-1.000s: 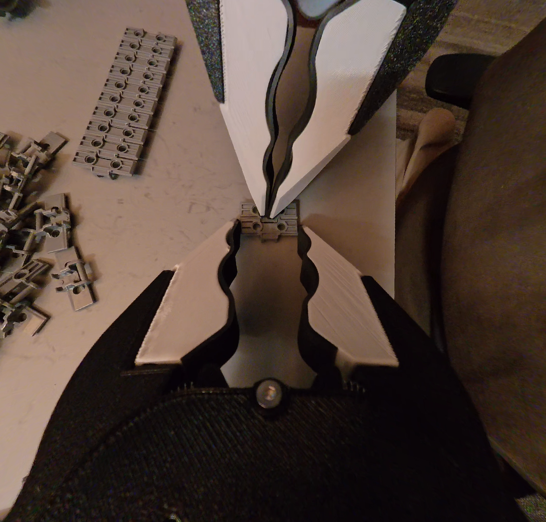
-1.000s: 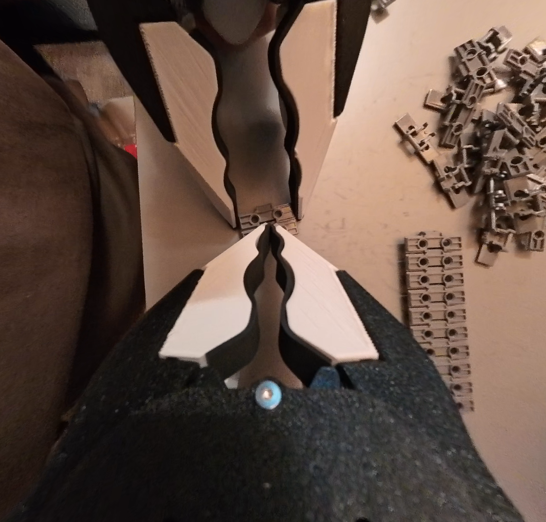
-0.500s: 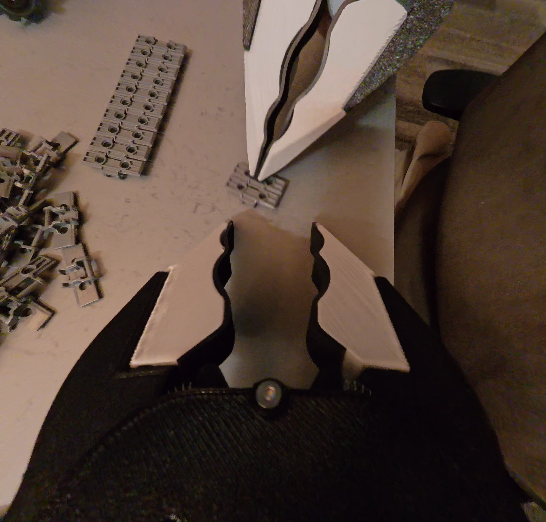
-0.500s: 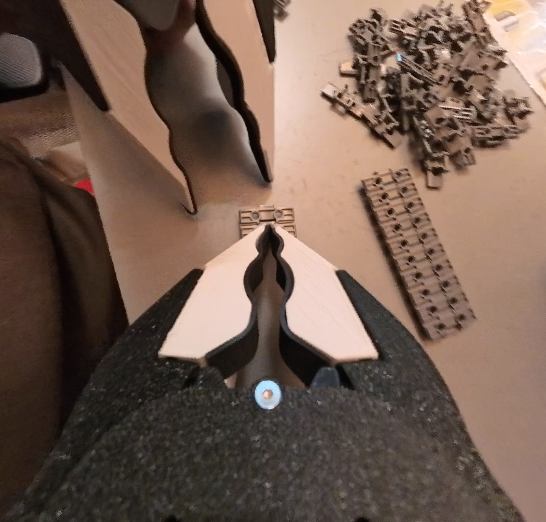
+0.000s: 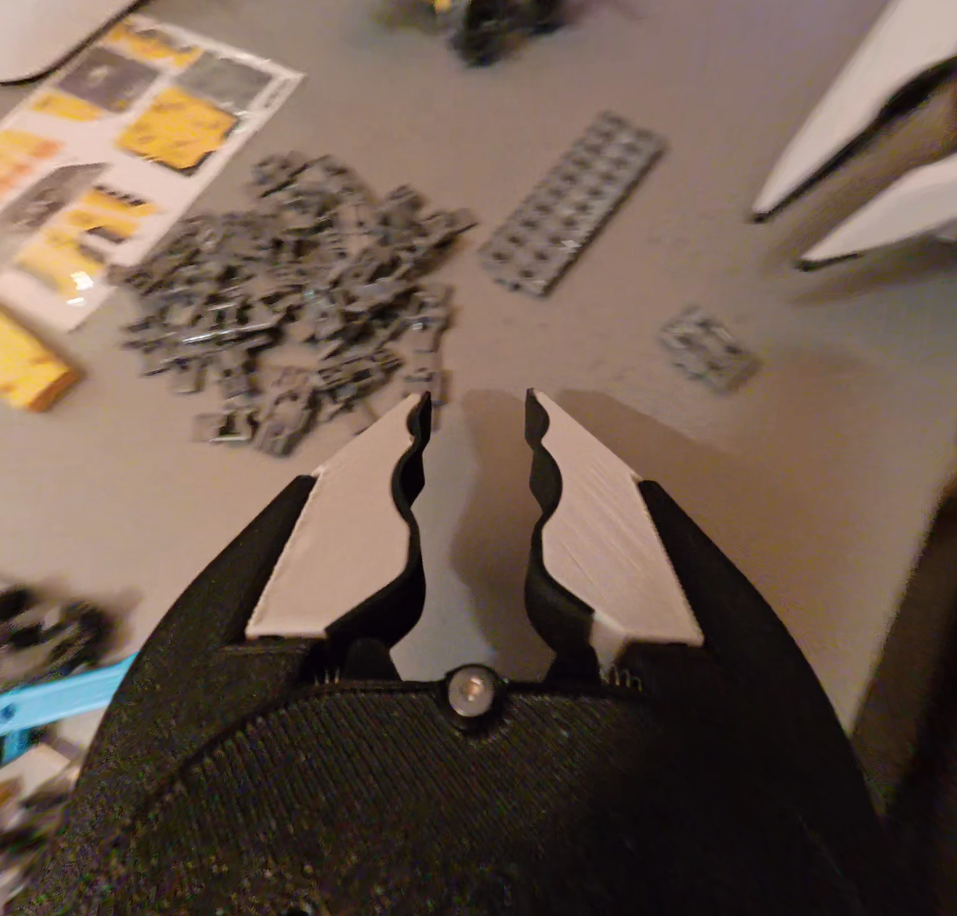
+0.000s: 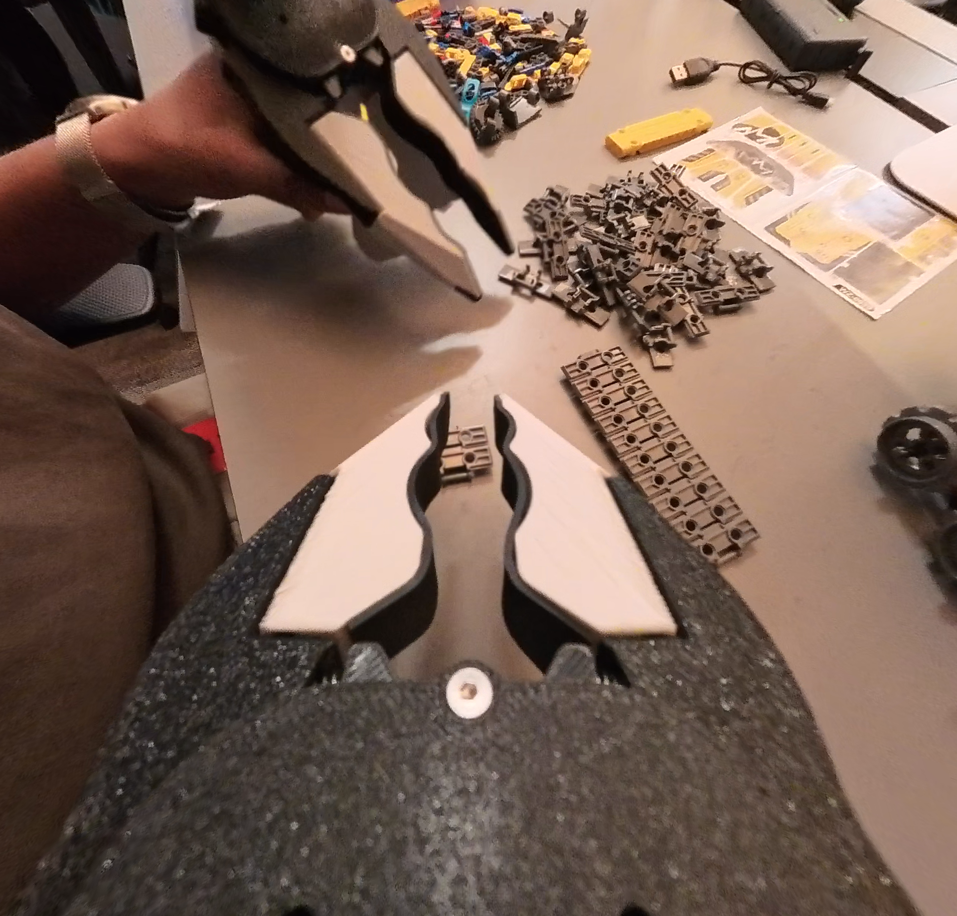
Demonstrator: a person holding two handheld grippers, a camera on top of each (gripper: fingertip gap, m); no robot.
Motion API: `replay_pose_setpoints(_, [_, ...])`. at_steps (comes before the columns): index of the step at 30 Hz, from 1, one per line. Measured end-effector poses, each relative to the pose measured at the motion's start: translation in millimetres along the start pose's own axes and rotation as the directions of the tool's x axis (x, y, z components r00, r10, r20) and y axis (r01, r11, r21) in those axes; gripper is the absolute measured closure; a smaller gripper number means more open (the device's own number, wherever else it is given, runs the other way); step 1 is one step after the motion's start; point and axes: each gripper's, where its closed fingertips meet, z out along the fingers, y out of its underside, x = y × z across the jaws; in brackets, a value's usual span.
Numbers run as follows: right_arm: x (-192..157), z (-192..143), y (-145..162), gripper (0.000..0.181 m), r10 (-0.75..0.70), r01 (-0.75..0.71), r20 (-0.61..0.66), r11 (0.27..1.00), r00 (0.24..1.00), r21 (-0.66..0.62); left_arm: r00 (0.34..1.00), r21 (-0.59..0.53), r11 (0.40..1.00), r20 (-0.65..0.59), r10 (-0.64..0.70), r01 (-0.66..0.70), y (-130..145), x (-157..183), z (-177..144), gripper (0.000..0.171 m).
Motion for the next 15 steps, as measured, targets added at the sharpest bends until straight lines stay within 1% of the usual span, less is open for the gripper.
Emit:
replay_pose_setpoints(2, [0,0,4,0.164,0.001,-0.001,-0.007,1.000,1.000,-0.006,0.997,-0.025,1.000,0.075,0.001,0.001,1,-15,3,0.140])
replay_pose_setpoints(6, [0,-2,11,0.161,-0.009,0.008,-0.031,1.000,0.999,-0.014,0.994,-0.101,0.995,0.104,0.039,-0.028,8,-21,15,0.154])
replay_pose_setpoints(7, [1,-3,13,0.161,-0.013,0.012,-0.043,1.000,0.999,-0.016,0.991,-0.124,0.991,0.120,0.062,-0.047,11,-22,18,0.153])
replay_pose_setpoints(9, [4,-6,15,0.160,-0.020,0.019,-0.069,1.000,0.997,-0.019,0.988,-0.123,0.990,0.126,0.089,-0.073,10,-21,19,0.158])
replay_pose_setpoints(12, [8,-11,18,0.159,-0.014,0.012,-0.090,1.000,0.996,-0.016,0.985,-0.130,0.987,0.132,0.115,-0.098,10,-18,17,0.158])
replay_pose_setpoints(15, [8,-13,17,0.158,0.023,-0.022,-0.075,1.000,0.997,0.011,0.987,-0.070,0.993,0.127,0.103,-0.095,2,-11,9,0.158])
